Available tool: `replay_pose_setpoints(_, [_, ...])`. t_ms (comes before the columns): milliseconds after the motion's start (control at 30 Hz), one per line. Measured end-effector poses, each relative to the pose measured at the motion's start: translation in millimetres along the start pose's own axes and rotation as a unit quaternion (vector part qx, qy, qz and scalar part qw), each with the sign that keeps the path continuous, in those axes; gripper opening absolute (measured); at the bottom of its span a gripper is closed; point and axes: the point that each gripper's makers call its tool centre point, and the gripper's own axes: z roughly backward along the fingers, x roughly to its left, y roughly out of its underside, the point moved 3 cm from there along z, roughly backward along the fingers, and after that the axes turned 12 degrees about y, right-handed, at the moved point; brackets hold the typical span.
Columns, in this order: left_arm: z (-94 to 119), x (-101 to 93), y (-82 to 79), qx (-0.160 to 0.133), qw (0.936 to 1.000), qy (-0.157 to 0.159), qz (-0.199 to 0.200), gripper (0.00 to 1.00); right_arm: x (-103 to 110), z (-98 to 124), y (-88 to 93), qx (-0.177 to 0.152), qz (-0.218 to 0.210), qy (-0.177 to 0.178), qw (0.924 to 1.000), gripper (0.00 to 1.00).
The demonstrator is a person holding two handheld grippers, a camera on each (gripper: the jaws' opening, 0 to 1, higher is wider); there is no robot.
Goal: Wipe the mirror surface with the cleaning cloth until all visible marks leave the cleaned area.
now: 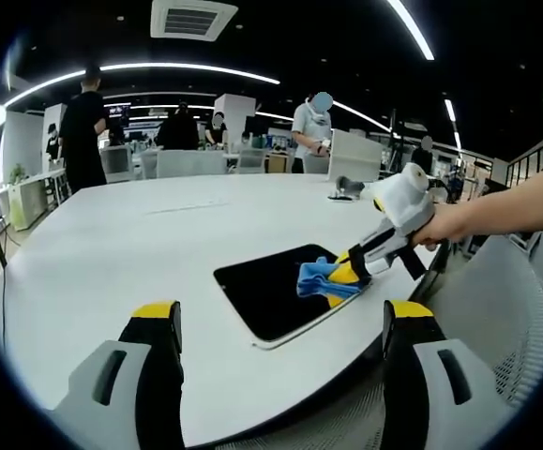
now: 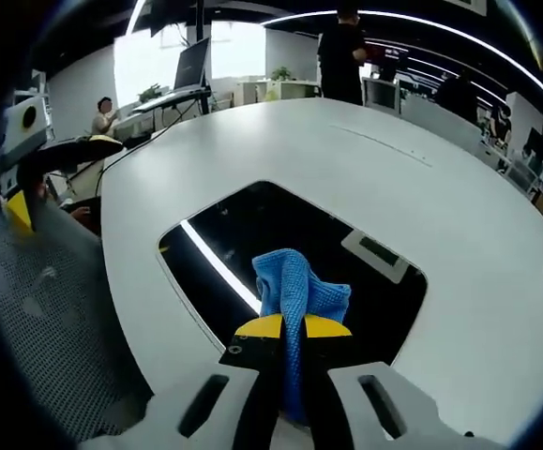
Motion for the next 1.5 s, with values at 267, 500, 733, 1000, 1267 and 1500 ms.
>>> replay_pose_setpoints(267, [0.4, -0.2, -0.4, -0.002, 1.0, -0.001, 0.0, 0.87, 6.9, 8.1, 5.6, 0.003, 0.015, -0.009, 0.9998, 0.0])
replay_pose_setpoints(500, [0.7, -0.2, -0.2, -0.001, 1.0, 0.0, 0.0, 0.87, 12.8, 14.6, 9.9, 0.002, 0.019, -0.013, 0.9997, 0.0])
replay_pose_setpoints(733, [0.3, 0.0, -1.0, -0.004, 1.0, 0.001, 0.0, 0.87, 15.3, 17.3, 11.4, 0.005, 0.024, -0.014, 0.9996, 0.0])
replay_pose_setpoints(1000, [0.2, -0.2, -0.4, -0.001, 1.0, 0.001, -0.001, 0.87, 13.3, 16.5, 11.7, 0.0, 0.023, -0.015, 0.9996, 0.0])
replay_pose_setpoints(1267, [0.3, 0.0, 0.7, 0.003, 1.0, -0.001, 0.0, 0.87, 11.5, 17.6, 12.9, -0.01, 0.022, -0.023, 0.9995, 0.0])
replay_pose_setpoints(1500, [0.4, 0.2, 0.6, 0.003, 1.0, -0.002, 0.0, 0.87, -9.0, 27.1, 26.9, 0.007, 0.005, -0.016, 0.9998, 0.0])
